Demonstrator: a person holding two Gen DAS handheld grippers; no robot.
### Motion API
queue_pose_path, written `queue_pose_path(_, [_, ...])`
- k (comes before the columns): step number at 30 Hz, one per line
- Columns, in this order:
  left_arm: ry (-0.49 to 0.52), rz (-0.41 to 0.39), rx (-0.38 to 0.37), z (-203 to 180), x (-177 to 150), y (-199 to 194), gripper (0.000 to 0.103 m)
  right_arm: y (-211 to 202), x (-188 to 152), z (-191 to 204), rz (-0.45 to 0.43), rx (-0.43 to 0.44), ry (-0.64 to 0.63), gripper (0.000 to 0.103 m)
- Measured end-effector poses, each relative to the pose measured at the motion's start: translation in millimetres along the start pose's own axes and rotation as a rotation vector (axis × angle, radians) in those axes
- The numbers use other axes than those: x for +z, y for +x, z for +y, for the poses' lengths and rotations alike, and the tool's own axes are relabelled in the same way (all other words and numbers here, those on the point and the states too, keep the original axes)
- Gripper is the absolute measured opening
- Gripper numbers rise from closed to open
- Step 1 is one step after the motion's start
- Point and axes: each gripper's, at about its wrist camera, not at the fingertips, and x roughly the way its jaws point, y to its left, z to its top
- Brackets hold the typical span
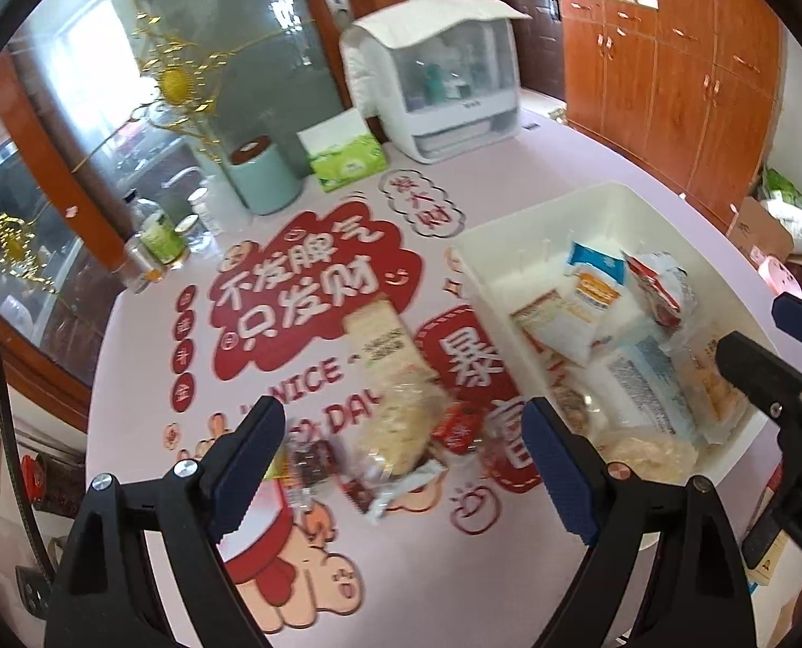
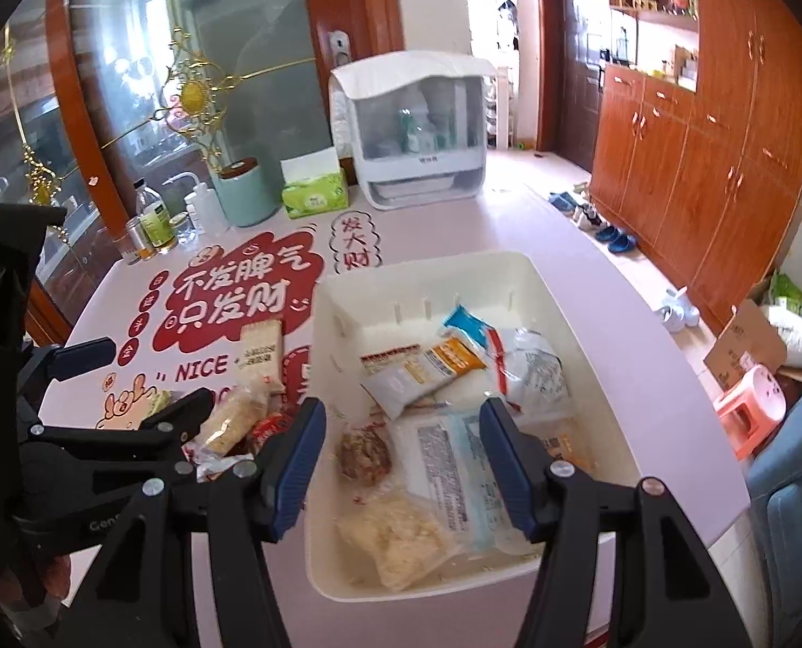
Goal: Organize snacks
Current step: 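Move both open tools back toward the remaining snacks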
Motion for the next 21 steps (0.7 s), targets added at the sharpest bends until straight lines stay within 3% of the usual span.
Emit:
queue_pose_path(11, [-0.107,-0.046,0.075,96.7,-19.6,-19.3,0.089,-23.5,22.3,72.3,-0.079,-0.023,-0.121,0.061])
queue_pose_path(21, [-0.185,-0.074,0.12,188.9,-36.6,-13.8,0.089,-7.2,37.1,109.9,-0.058,0.044,-0.065,0.061])
